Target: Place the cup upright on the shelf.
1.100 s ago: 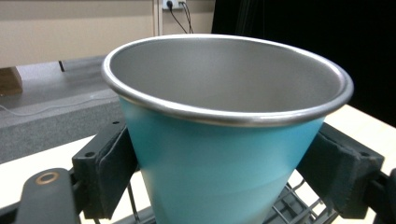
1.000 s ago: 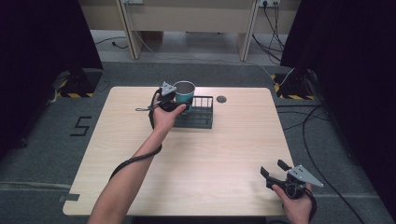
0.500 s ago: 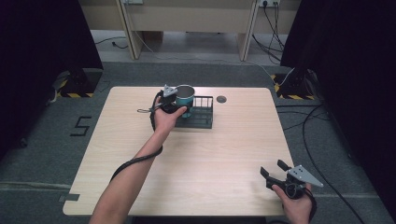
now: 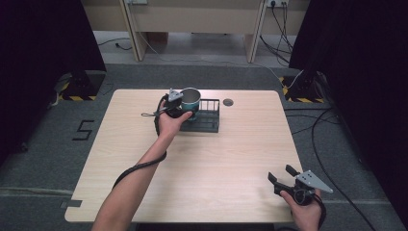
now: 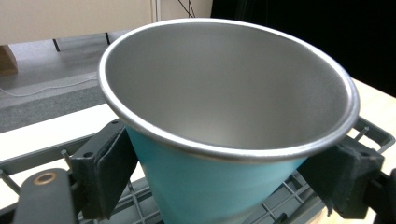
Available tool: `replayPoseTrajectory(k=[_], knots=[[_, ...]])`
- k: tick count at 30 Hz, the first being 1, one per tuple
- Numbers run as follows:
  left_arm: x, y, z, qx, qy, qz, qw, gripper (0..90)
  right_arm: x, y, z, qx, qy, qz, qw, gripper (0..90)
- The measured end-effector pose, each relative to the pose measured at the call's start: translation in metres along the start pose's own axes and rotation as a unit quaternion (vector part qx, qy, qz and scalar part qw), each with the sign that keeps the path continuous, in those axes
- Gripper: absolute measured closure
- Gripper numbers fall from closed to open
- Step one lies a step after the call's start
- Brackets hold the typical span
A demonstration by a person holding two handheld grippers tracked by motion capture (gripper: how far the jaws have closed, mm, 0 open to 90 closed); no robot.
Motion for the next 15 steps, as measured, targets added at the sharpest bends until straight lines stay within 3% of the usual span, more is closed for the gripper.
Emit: replayPoseTrajectory(k=[7,15], knots=[[-0.0048,-0.0022,0.0015,0.003,-0.005,0.012,0.9999,14.6,-0.0002,-0.0001,0.0002,0.0,0.001,0.001,1.0,18.7],[-0.0036,-0.0098,0.0044,0.006,0.003,0.001,1.0,14.4,-0.0003,0.0003,0.0002,0.001,0.002,0.001,1.0,18.6]])
Point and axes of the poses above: each handheld gripper's, and its own axes: y roughly forward along the jaws, x roughly out of its top, z roughly to its left, the point moved 10 cm from there along y, roughly forward along the jaws, and after that the axes turned 15 degrees about x, right-handed, at the moved point
